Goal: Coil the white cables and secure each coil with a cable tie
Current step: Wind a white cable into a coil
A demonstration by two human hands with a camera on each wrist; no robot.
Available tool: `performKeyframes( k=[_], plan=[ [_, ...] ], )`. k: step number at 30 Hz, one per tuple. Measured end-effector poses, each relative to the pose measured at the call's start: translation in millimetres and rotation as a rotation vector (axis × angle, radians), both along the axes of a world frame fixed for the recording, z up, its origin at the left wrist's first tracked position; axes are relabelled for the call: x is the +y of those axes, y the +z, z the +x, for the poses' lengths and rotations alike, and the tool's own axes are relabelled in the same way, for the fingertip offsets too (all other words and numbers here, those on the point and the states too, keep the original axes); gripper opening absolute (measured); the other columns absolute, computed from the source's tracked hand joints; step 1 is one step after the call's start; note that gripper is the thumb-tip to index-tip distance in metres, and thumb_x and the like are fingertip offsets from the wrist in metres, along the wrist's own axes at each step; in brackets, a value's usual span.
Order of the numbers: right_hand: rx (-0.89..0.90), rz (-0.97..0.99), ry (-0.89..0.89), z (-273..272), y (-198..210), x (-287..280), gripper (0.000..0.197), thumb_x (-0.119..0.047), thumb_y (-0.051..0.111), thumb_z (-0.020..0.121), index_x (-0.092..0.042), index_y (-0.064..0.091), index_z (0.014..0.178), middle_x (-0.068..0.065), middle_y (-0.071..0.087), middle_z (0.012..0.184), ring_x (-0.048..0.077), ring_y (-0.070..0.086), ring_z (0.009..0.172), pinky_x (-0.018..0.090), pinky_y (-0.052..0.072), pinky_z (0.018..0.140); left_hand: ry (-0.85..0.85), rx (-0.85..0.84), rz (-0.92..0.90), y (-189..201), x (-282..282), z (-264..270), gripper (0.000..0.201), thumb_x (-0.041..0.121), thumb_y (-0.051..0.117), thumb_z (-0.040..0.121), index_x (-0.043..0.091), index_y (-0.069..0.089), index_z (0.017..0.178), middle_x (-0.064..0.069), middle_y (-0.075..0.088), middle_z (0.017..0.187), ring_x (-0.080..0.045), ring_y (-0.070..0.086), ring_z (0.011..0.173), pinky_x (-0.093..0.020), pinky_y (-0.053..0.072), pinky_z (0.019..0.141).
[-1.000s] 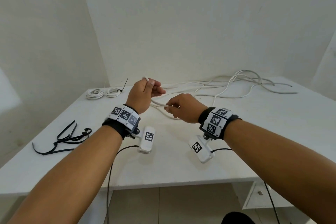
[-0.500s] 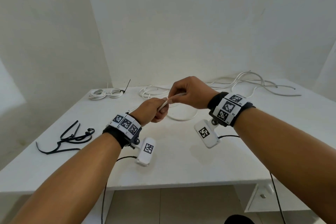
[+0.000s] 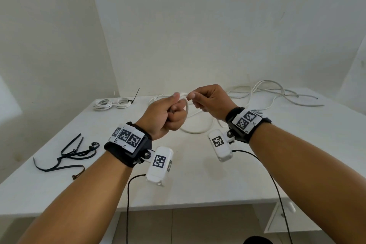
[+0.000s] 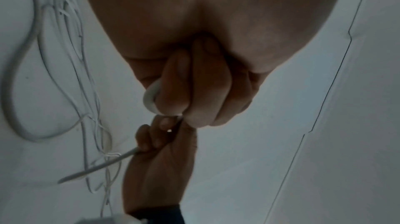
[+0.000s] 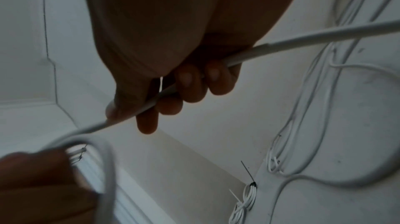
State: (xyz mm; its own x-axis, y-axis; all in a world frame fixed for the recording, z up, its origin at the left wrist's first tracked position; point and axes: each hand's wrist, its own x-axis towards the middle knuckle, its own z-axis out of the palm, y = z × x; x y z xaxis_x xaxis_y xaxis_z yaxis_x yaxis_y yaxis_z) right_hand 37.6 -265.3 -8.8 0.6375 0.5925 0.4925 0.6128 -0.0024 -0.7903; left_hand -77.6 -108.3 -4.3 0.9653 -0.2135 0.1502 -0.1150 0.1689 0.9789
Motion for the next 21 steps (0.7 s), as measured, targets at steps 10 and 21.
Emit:
performKeyframes(
  k=[10, 21],
  plan=[
    [-0.196, -0.110, -0.174, 26, 33, -22, 0.011, -0.036, 0.084, 0.075, -0.033, 0.077, 0.069, 0.024, 0.068, 0.073, 0.020, 0.045, 0.061, 0.028, 0.036, 0.062, 0.075, 0.186, 0.098, -20, 7, -1, 0.043, 0.038, 0.034, 0.104, 0.021, 0.036, 0.066, 0.008, 0.019, 0.053, -0.007, 0.013, 0.042, -0.020, 0.010, 0.040],
    [0.076, -0.119, -0.067, -3, -28, 4, 0.046, -0.036, 0.059, 0.098, -0.031, 0.069, 0.054, 0.006, 0.046, 0.057, 0.007, 0.035, 0.044, 0.017, 0.032, 0.046, 0.179, 0.037, -0.033, -1, -15, 0, 0.042, 0.032, 0.027, 0.107, 0.019, 0.035, 0.067, 0.010, 0.021, 0.049, -0.010, 0.009, 0.046, -0.024, 0.007, 0.046]
  ],
)
